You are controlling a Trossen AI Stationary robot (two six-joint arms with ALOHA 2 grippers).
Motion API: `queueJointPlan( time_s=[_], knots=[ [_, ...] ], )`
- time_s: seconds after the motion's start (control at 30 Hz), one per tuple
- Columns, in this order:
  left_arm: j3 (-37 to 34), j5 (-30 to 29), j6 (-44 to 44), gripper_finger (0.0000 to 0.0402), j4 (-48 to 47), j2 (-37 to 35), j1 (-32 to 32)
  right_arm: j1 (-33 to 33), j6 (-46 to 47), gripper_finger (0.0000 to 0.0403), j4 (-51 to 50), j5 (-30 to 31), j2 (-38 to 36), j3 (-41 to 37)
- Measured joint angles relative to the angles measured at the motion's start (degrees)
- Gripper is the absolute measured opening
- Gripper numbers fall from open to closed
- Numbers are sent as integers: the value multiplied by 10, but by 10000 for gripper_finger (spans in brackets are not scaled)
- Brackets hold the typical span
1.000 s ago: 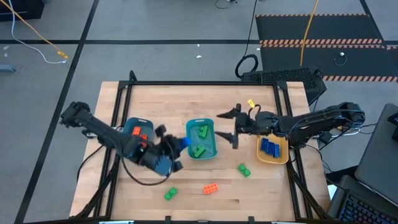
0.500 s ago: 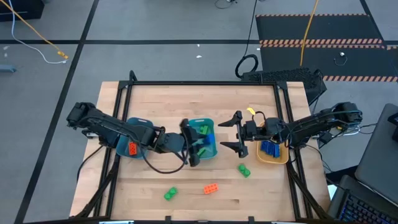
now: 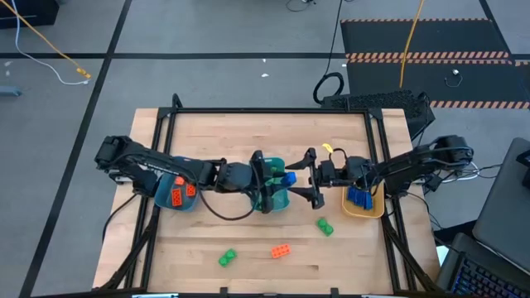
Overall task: Sort & place blocks by color
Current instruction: Put the blue game piece into the yellow bin
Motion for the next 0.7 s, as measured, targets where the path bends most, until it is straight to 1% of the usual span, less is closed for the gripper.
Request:
queueJointPlan(
  time_s=[0.13,0.2,0.27,0.37,0.53,0.7],
  knots=[
    [0,7,10,132,14,0,-2,-11,11,278,-1,-4,7,0],
    [0,8,10,131,11,0,-1,-11,7,255,-4,-3,8,0],
    [0,8,4,136,10,0,-1,-11,-7,221,-4,-3,7,0],
    [0,12,-1,156,1,0,-2,-11,-26,157,-6,-2,6,0],
    [0,12,-2,185,-26,0,-1,-11,-64,154,-19,-5,6,0],
    [1,10,-2,193,-62,-1,-1,-11,-94,154,-40,0,4,0]
  ],
)
